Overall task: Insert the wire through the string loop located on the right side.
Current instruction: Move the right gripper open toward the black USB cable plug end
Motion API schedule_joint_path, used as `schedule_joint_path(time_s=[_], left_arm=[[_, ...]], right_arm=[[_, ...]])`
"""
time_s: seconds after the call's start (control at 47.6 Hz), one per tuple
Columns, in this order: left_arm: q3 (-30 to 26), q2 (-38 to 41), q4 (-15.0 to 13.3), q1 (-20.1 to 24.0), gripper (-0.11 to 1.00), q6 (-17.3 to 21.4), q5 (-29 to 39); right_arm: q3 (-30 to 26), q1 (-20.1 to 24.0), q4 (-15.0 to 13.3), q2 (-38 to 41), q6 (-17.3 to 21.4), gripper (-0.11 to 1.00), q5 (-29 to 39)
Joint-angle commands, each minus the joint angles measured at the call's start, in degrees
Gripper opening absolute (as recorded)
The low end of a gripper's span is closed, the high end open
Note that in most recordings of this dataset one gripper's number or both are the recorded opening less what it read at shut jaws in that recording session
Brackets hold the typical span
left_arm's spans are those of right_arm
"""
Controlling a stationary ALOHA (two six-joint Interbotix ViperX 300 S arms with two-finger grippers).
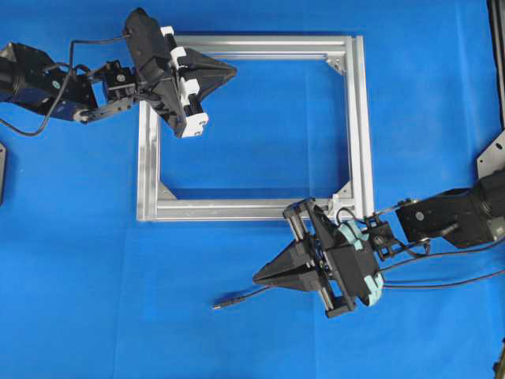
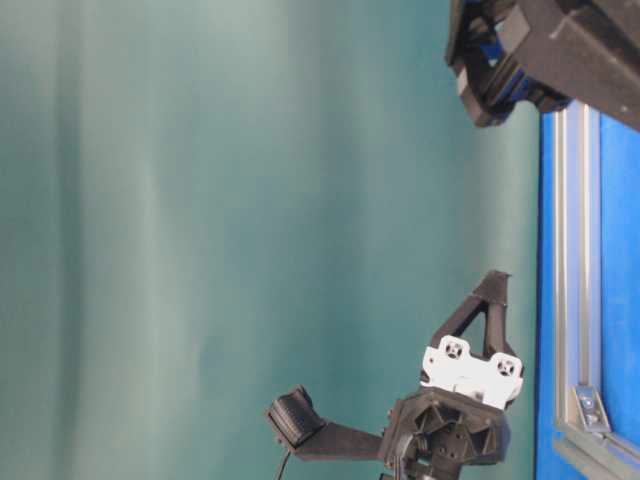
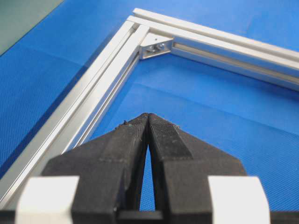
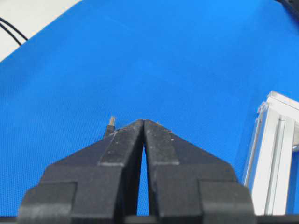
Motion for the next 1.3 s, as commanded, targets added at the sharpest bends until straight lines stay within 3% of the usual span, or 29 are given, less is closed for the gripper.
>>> schedule_joint_path(time_s=[0.0, 0.126, 0.504, 0.651, 0.902, 1.28], left_arm=[[-0.5, -2.3, 1.0, 0.1, 0.0, 0.4, 1.1], [-0.5, -2.4, 1.0, 0.1, 0.0, 0.4, 1.7], [-0.4, -2.4, 1.1, 0.1, 0.0, 0.4, 1.6], [-0.4, -2.4, 1.1, 0.1, 0.0, 0.4, 1.3], [-0.4, -2.4, 1.1, 0.1, 0.0, 0.4, 1.3], [-0.3, -2.4, 1.1, 0.1, 0.0, 0.4, 1.4]], right_arm=[[-1.0, 0.9, 0.0, -2.1, 0.3, 0.0, -0.1], [-1.1, 1.3, 0.0, -2.5, 0.4, -0.06, 1.3], [-0.9, 1.5, 0.0, -2.6, 3.5, -0.03, 1.5], [-1.1, 1.5, 0.1, -2.5, 5.0, 0.19, 1.3], [-1.2, 2.4, 1.3, -1.2, 5.7, 0.89, 1.4], [-2.2, 4.1, 6.2, 5.2, 5.9, 0.89, 1.1]])
